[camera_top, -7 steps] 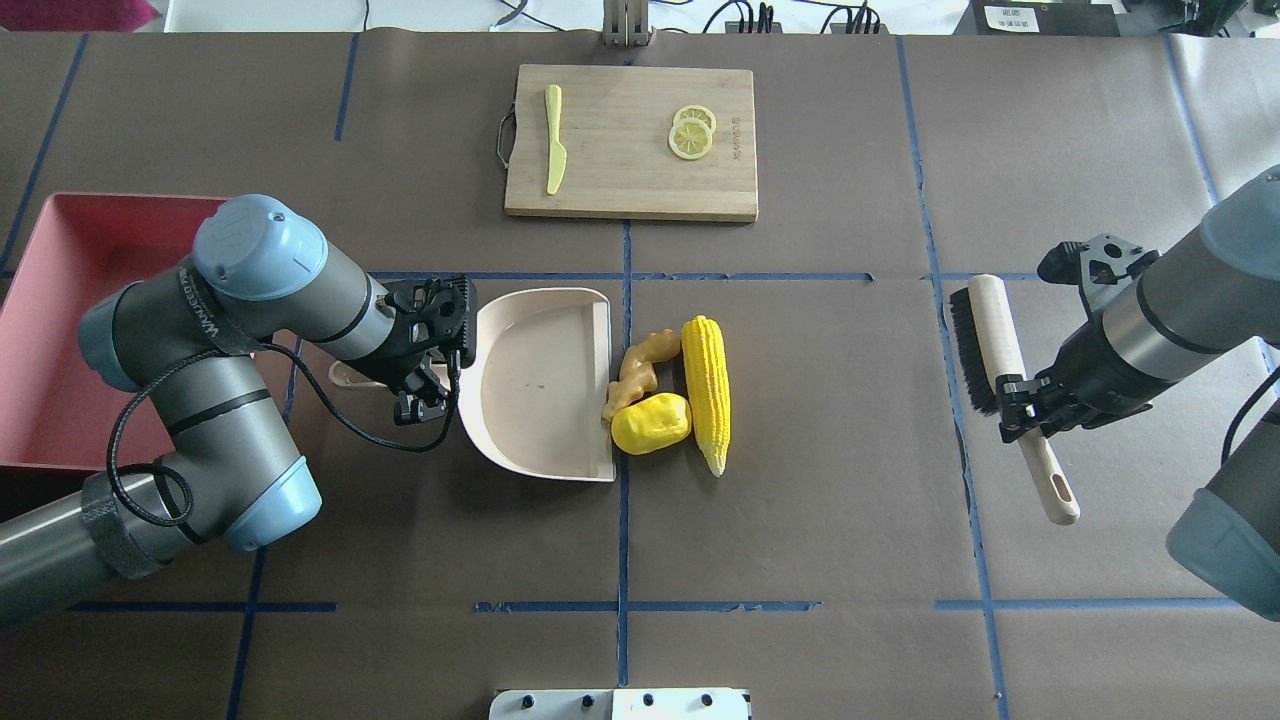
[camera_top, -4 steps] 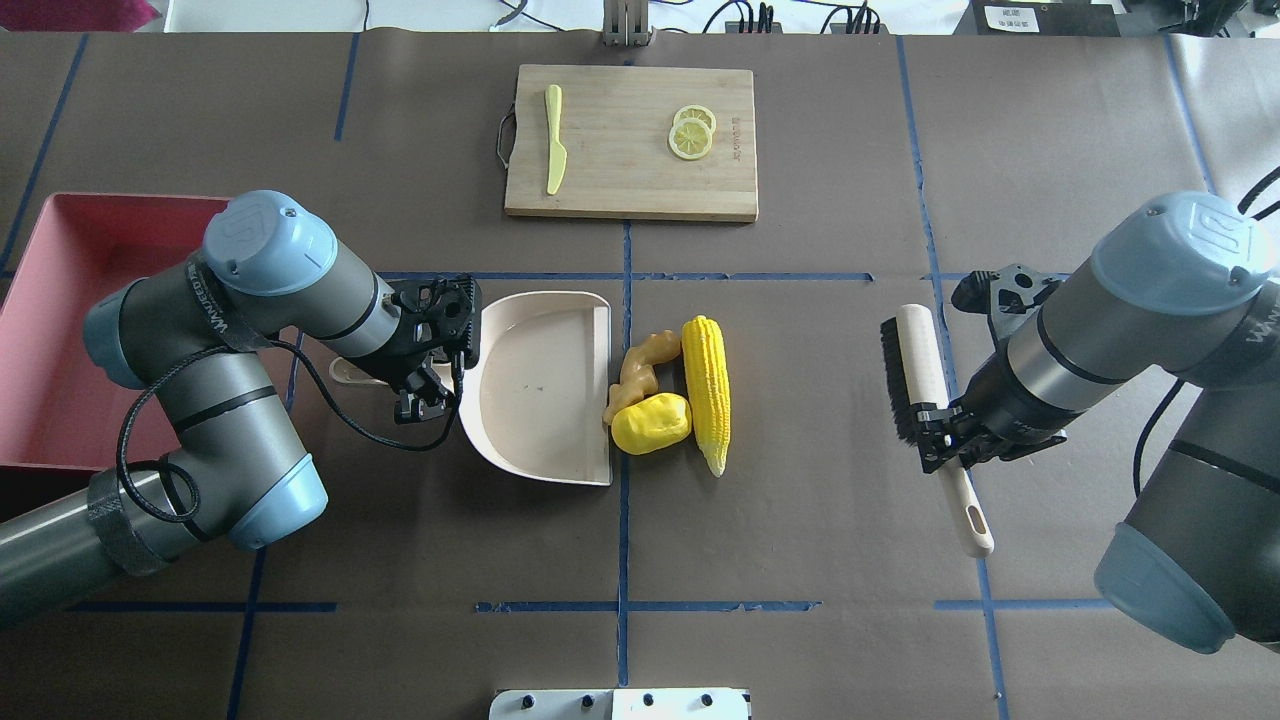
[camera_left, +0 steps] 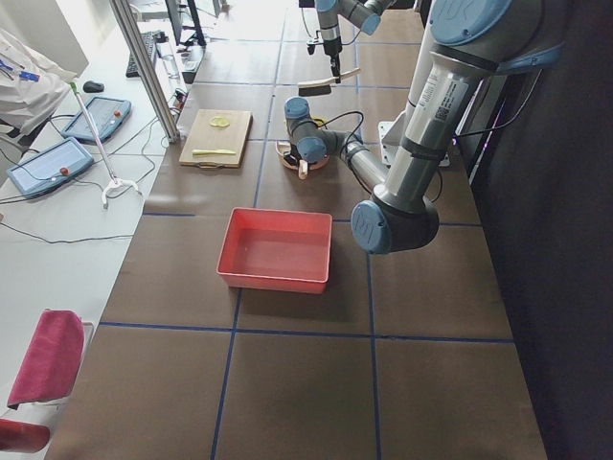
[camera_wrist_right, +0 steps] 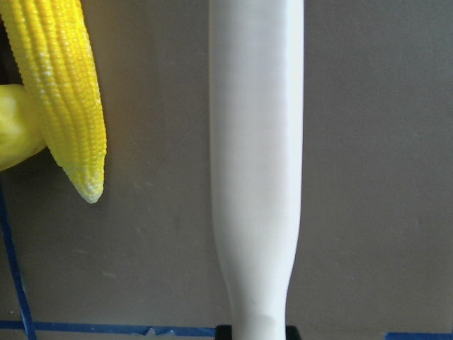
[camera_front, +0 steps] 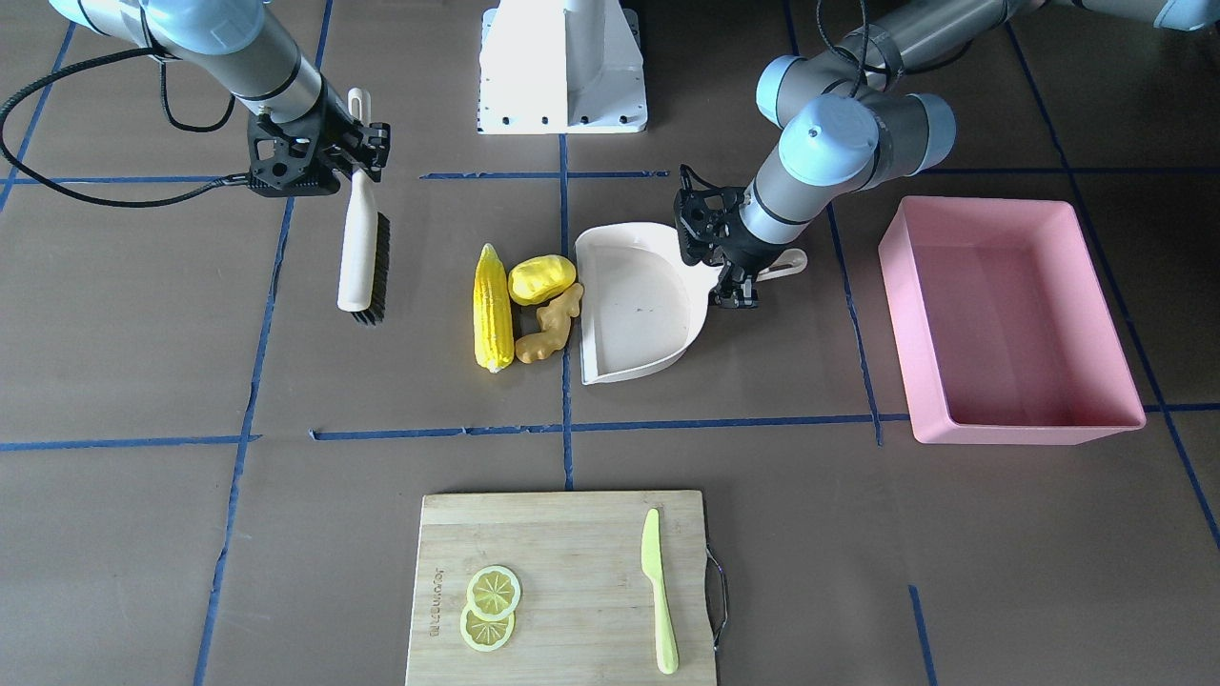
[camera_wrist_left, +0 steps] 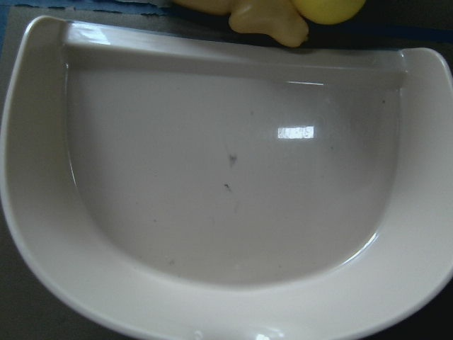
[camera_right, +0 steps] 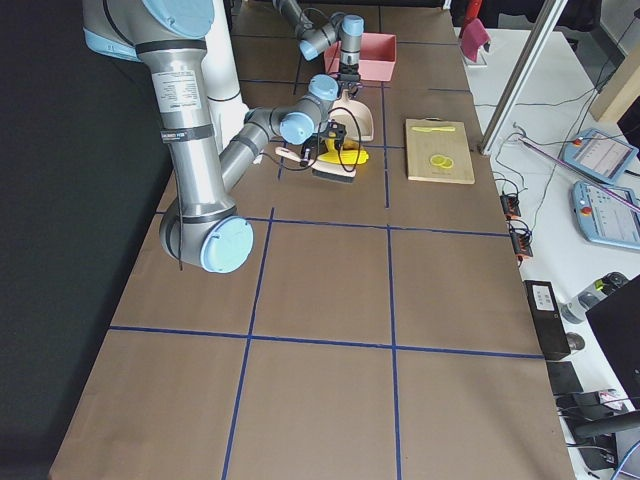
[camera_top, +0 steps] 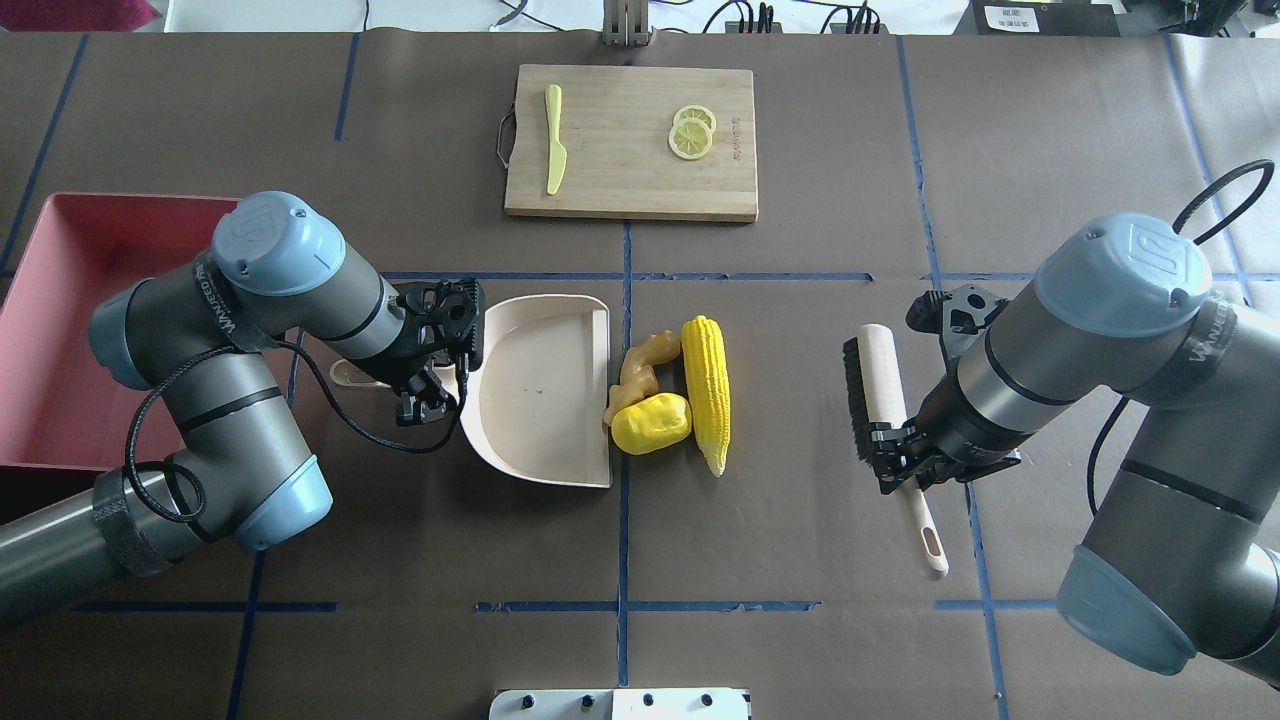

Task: Sweep and dump trash into bin
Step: 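Bring the brush with the right gripper beside the corn, potato and ginger, then sweep the corn, potato and ginger into the dustpan with the right gripper's brush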

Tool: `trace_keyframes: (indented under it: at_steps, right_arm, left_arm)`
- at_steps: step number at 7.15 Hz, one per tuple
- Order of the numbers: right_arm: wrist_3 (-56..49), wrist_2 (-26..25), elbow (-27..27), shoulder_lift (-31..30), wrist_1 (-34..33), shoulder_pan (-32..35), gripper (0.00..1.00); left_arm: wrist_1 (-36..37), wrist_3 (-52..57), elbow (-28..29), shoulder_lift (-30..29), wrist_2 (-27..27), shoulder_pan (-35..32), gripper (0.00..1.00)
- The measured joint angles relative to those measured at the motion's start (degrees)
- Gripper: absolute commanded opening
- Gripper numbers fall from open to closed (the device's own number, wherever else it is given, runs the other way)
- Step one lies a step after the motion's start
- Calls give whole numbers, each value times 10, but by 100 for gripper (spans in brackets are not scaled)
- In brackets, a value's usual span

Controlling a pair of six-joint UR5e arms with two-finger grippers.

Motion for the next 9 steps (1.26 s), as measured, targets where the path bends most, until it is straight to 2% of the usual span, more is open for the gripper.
trace_keyframes:
  at_steps: [4,9]
  right_arm:
    - [21,-54,-61,58,4,-35,0]
    - [51,-115,-82,94,10,-72,0]
  left_arm:
    - [1,0,0,-1,-1,0,1]
    - [1,-1,0,-1,-1,0,1]
